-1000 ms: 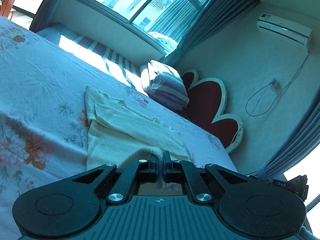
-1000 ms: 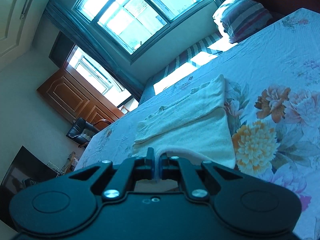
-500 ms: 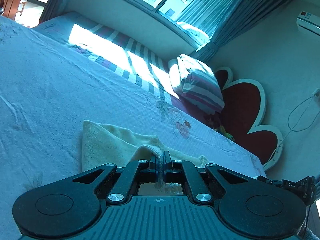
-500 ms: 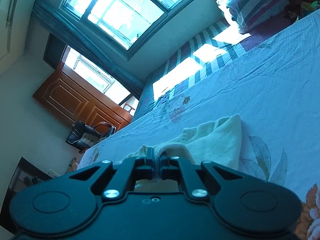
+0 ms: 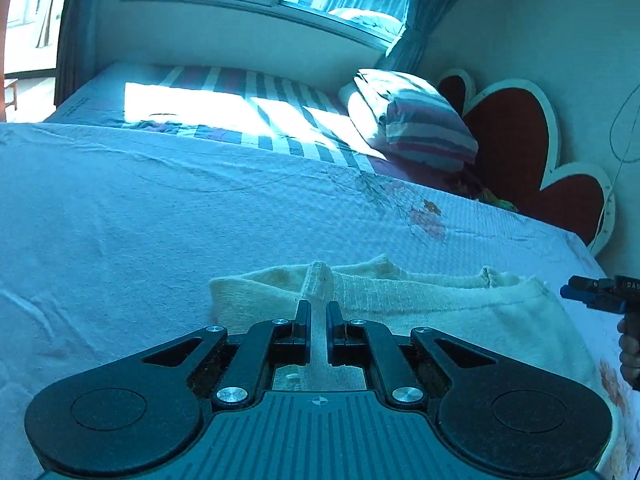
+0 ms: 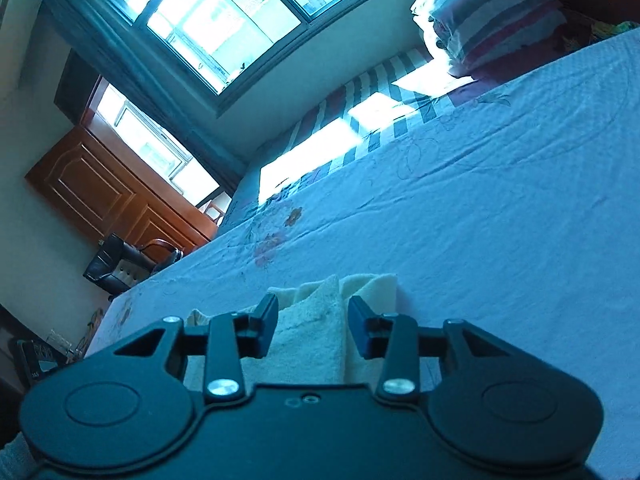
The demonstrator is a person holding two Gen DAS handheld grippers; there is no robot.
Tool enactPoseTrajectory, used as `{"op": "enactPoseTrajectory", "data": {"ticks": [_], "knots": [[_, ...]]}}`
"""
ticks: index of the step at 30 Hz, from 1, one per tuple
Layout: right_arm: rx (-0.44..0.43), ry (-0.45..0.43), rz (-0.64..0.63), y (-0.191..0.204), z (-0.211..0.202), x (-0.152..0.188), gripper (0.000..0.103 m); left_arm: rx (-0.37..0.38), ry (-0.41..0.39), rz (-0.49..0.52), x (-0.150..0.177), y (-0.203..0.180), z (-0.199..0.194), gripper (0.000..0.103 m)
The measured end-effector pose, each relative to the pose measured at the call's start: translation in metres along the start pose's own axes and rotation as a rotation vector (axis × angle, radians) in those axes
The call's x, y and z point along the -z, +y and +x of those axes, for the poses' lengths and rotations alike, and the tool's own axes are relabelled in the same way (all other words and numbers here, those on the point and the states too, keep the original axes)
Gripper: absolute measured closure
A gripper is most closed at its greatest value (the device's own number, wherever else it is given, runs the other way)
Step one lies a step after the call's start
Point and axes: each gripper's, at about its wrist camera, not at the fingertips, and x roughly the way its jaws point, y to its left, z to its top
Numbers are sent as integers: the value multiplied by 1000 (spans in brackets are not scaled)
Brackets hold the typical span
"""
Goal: Fold small clothes
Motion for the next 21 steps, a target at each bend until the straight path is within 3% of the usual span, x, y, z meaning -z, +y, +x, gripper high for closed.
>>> {"op": "enactPoseTrajectory", "data": {"ticks": [5,15,16,18,19,21], "knots": [[53,35,-61,8,21,-4,63,-55,9,77,-11,-6,12,99],[46,84,-146,16,33,-5,72,-35,48,133,-27,-7,20,98],[48,87,-154,17,33,-6,72,-42,51,137,-27,-5,20,94],[52,87,-155,18,33,-5,69,-57,43,143,-25,-5,20,62],[50,87,-154,17,33,-6,69,-60,29,151,-23,-6,18,39],[48,92,-158,18,33,-6,69,-41,18,167,-21,-7,16,38]]}}
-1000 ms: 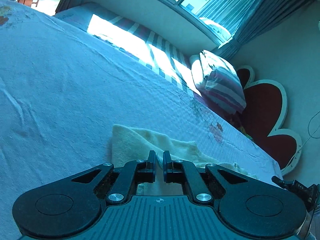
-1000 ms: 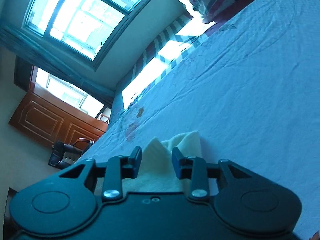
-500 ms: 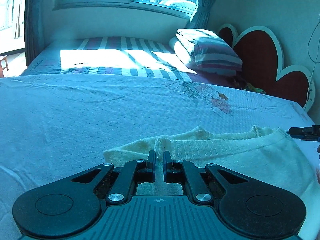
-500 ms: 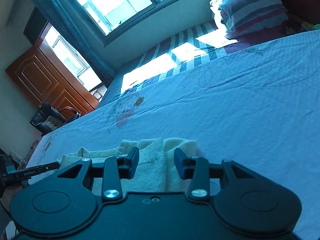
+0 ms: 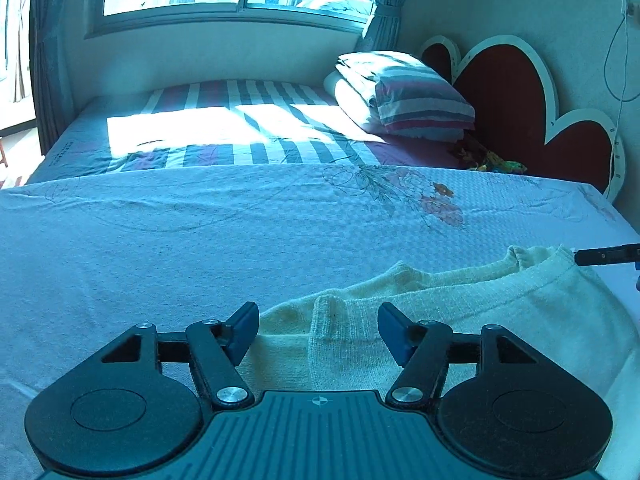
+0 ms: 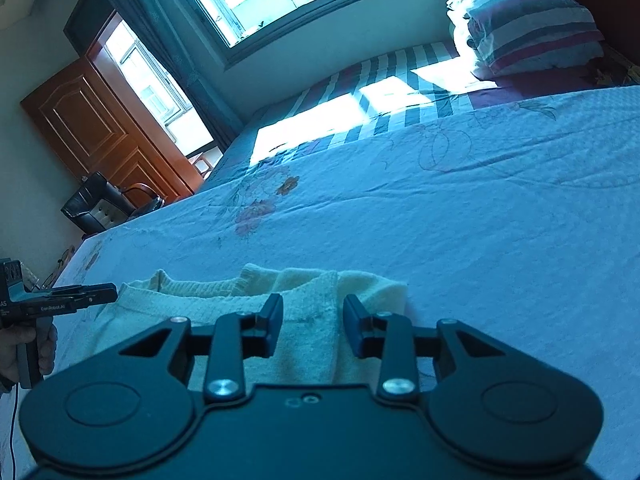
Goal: Fold small clothes
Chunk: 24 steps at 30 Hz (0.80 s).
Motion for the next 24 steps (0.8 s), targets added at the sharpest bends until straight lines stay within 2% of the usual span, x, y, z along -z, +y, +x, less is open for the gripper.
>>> {"op": "enactPoseTrajectory", "data": {"ticks": [7,8,10,13,14,15,16,18,21,24], "knots": [[1,-3,4,-2,3,-4,73,38,48,-9,-3,4,6,39],[1,0,2,-3,4,-4,73,43,65,-14,-3,4,10,48],[0,7,-11,-1,5,-4,74,51,79,-16,-3,6,14,58],[12,11,-52,4,8,-5,79,112,94,-47,-4,9,18,87],[11,13,-62,6,9,-6,86,113,91,-39,-4,7,18,93],[9,19,-74,7,11,-6,94,112,82,-25,-4,4,17,94],[13,22,-88,9,12,-6,97,112,67,-24,-3,3,15,95],[24,15,-120,15,10,-6,97,123,8,-42,-3,4,5,95],[13,-43,-146,22,-2,-10,98,123,-80,-77,-10,11,-9,101],[0,-102,-137,23,-12,-17,98,118,-92,-78,-19,13,-7,101]]}}
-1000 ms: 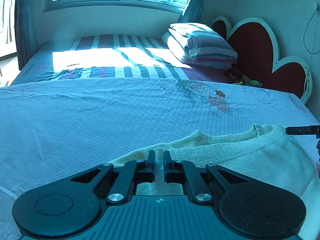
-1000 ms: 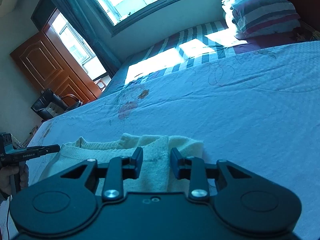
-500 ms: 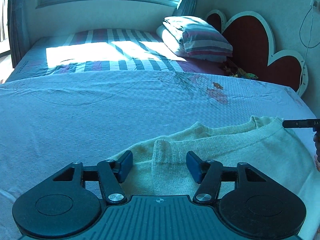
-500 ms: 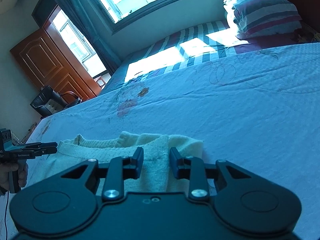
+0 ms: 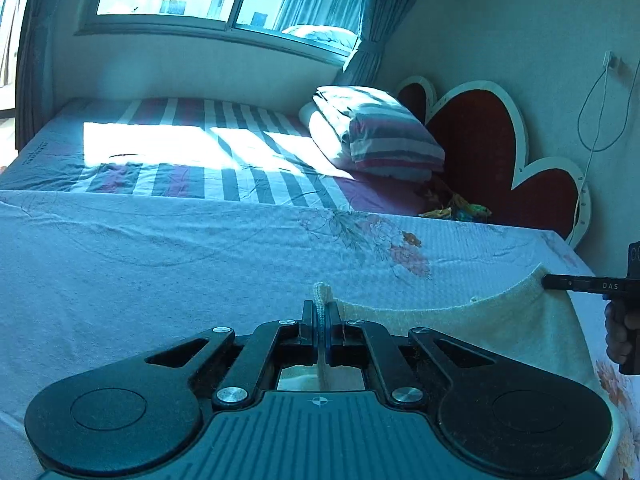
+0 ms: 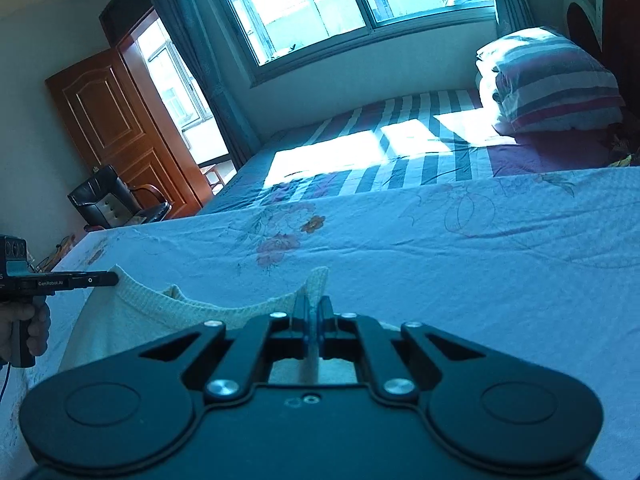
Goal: Fold small clothes
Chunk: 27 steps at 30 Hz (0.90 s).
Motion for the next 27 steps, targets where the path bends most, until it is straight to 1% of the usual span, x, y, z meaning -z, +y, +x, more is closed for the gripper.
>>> {"op": "enactPoseTrajectory", "data": {"ticks": [2,4,6,7,8,9,10,11,12,13,14,15,17,19,20,21,23,25,27], "knots": [[6,-9,4,-2,2,-4,98,-4,18,-10,-2,1,12,101],[13,-3,18,-7,9,-4,98,-23,60,-6,2,0,26,101],[38,23,35,-13,20,1,98,-85,134,6,10,0,45,101],[62,42,40,-15,27,4,97,-91,103,3,13,0,44,97],[88,76,45,-18,34,9,90,-113,102,-9,14,-1,42,93],[103,88,50,-21,36,13,89,-135,89,-17,14,-3,35,92],[112,72,46,-19,31,15,83,-158,68,-20,15,-5,27,84],[137,70,40,-17,27,15,78,-182,32,-20,17,-9,12,68],[158,57,31,-14,17,15,80,-197,-16,-12,21,-16,-5,60],[160,37,23,-8,3,17,80,-211,-59,-1,30,-26,-26,46],[166,23,-4,1,-11,21,80,-216,-63,23,39,-40,-42,44],[174,17,-47,14,-24,27,82,-226,-59,48,50,-55,-56,44],[181,31,-107,43,-45,47,82,-234,-65,53,76,-84,-79,44],[152,39,-129,73,-63,72,83,-227,-43,61,102,-116,-94,44],[138,47,-125,87,-68,85,83,-254,-31,79,116,-137,-99,44],[127,58,-128,102,-71,97,84,-249,-22,92,125,-152,-103,44],[144,60,-170,135,-74,118,84,-236,-24,116,139,-179,-107,44],[107,56,-175,161,-73,131,84,-219,-7,145,149,-195,-105,44],[88,54,-181,181,-69,139,84,-237,9,158,159,-204,-100,44]]}}
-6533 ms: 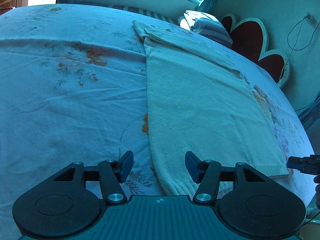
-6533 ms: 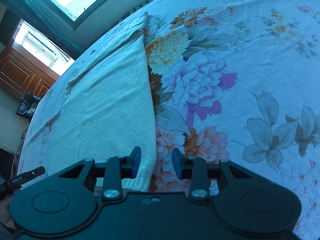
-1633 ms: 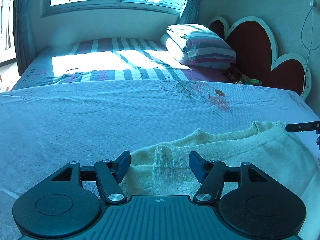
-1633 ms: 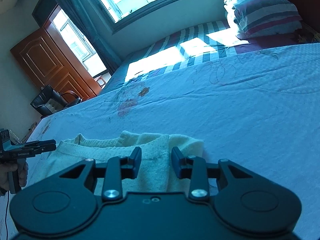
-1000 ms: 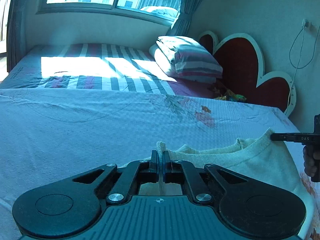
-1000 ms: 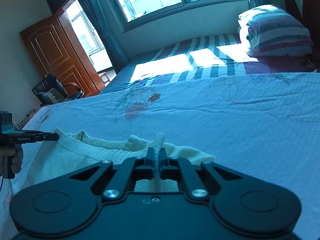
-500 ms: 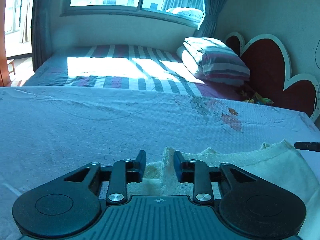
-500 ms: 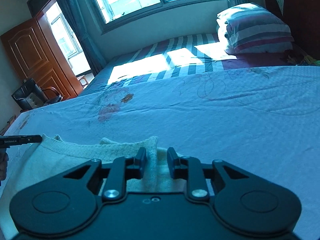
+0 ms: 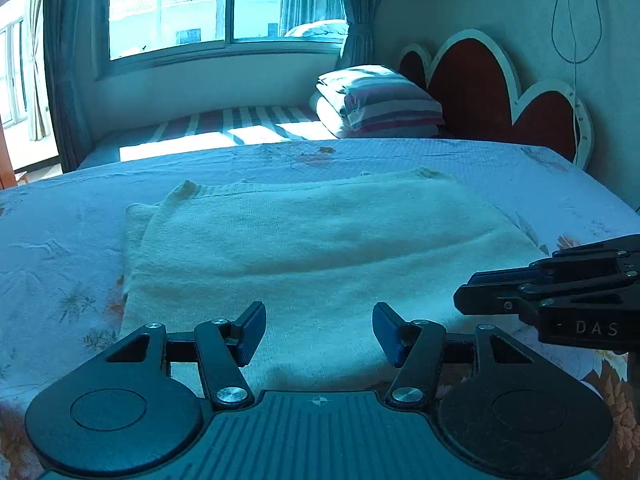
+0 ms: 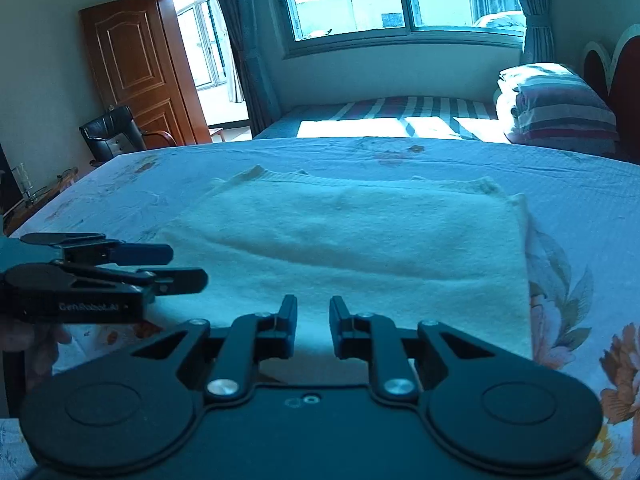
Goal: Fold small clothes
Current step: 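Smooth the folded cream sweater with both grippers held open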
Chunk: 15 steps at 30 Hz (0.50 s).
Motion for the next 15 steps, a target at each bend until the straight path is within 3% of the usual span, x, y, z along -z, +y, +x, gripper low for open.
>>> {"op": "enactPoseTrajectory", "data": {"ticks": [2,4,6,8,11,13,15], "knots": [[35,27,-32,11,10,5,85,-38,82,4,12,1,11,42],[84,96,-37,13,23,15,86,-31,28,13,25,6,3,35],[86,70,-28,12,15,23,86,-36,31,-21,28,14,-8,34],[98,73,-23,10,4,22,86,-71,-17,-28,25,23,-24,34],[155,4,11,-4,-22,19,84,-109,49,-43,29,40,-18,34],[232,77,30,-21,-18,26,86,-85,39,-55,36,50,-17,34],[223,88,55,-39,-22,38,87,-85,49,-71,34,52,-19,34]]}}
